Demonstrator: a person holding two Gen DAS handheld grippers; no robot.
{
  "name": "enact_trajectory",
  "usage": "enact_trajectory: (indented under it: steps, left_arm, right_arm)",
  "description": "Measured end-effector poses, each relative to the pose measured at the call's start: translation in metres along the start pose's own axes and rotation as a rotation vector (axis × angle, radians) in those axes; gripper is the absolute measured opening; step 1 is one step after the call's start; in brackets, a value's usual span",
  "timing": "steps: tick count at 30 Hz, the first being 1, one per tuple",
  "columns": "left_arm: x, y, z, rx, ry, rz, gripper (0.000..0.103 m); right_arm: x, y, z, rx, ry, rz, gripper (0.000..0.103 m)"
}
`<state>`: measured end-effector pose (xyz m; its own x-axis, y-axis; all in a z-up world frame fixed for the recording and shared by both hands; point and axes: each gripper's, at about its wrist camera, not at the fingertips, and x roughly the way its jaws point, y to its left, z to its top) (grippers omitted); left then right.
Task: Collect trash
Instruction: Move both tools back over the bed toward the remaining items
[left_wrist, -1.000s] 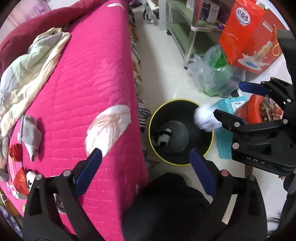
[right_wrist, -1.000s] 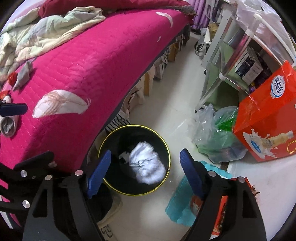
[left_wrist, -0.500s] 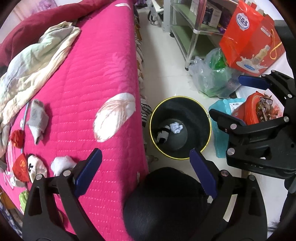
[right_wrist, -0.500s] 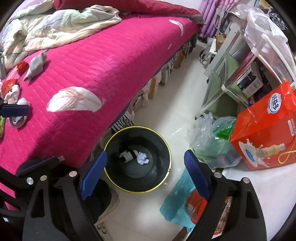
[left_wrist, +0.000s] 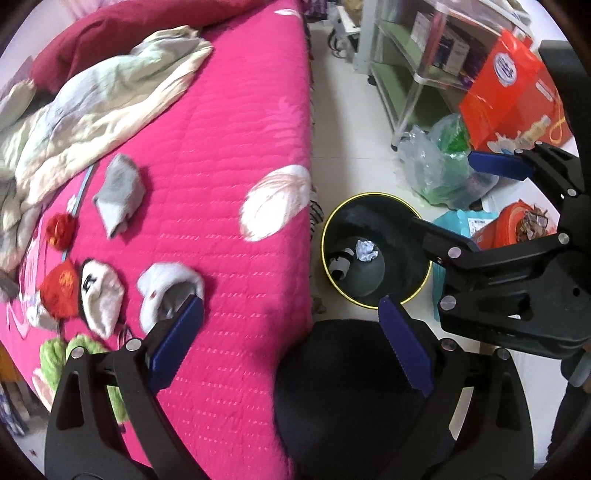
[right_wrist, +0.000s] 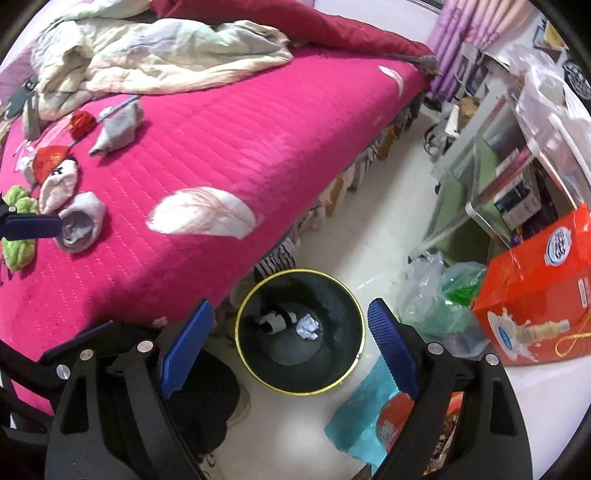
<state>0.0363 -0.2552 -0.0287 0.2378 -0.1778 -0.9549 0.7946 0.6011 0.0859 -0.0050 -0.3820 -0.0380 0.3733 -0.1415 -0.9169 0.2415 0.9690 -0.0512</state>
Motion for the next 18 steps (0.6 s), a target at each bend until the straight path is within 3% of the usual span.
enact_trajectory:
  steps: [18]
  left_arm:
    - [-0.026,0.067,-0.039,-0.252,-0.016,0.083,0.093]
  right_arm:
    - [-0.006,0.068,0.032,-0.167,-0.056,0.069,0.082]
